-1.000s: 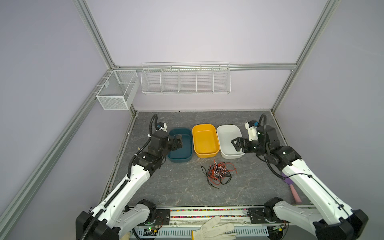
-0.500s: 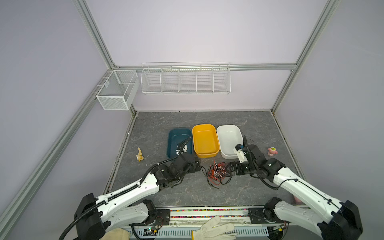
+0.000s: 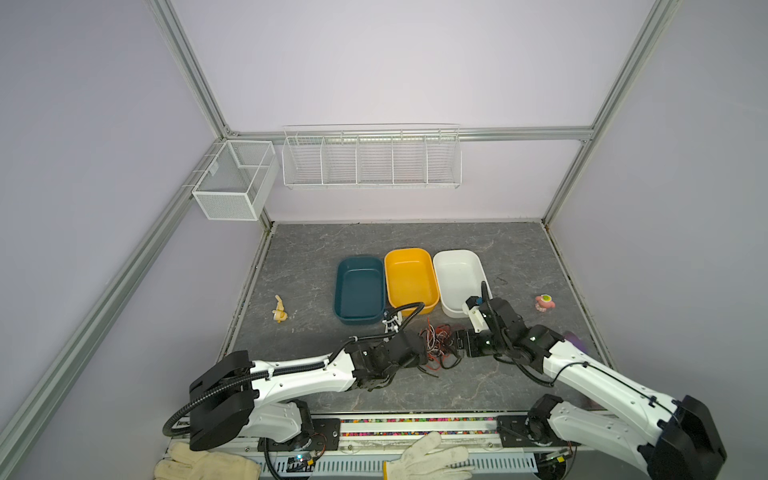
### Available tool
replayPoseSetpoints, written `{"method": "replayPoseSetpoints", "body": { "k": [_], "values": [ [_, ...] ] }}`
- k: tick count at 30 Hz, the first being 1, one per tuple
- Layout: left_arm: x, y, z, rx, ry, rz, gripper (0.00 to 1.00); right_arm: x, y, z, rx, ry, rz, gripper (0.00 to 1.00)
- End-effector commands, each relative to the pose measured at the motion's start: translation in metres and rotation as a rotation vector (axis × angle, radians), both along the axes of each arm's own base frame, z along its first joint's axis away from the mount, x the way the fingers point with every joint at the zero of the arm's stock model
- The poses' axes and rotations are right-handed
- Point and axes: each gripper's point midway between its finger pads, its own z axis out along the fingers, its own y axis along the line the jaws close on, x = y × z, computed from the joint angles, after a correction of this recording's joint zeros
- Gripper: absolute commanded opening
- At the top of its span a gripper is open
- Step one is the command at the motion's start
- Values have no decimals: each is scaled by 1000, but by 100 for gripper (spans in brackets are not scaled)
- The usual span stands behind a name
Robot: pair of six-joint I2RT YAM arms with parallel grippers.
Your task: Untangle the cables
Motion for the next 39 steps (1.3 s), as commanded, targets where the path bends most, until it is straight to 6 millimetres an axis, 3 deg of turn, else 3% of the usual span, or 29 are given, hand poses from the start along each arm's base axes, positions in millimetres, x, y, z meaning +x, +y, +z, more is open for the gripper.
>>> {"method": "replayPoseSetpoints", "body": {
  "k": [1, 9, 21, 30, 39],
  "values": [
    [2, -9, 0, -84, -3, 44, 94, 4, 8, 1, 32, 4, -15, 82],
    [-4, -14, -16, -149, 34, 39, 92, 12, 16, -4, 19, 24, -22, 62],
    [-8, -10, -27, -147, 49, 37, 89, 22, 25, -9, -8, 29, -17, 50],
    [-9, 1, -33, -173, 51, 73, 87, 17, 31, -29, -29, 64, 11, 36],
    [-9, -1, -40, -159, 57, 70, 87, 9, 26, -30, -70, 33, 12, 21]
  ]
}}
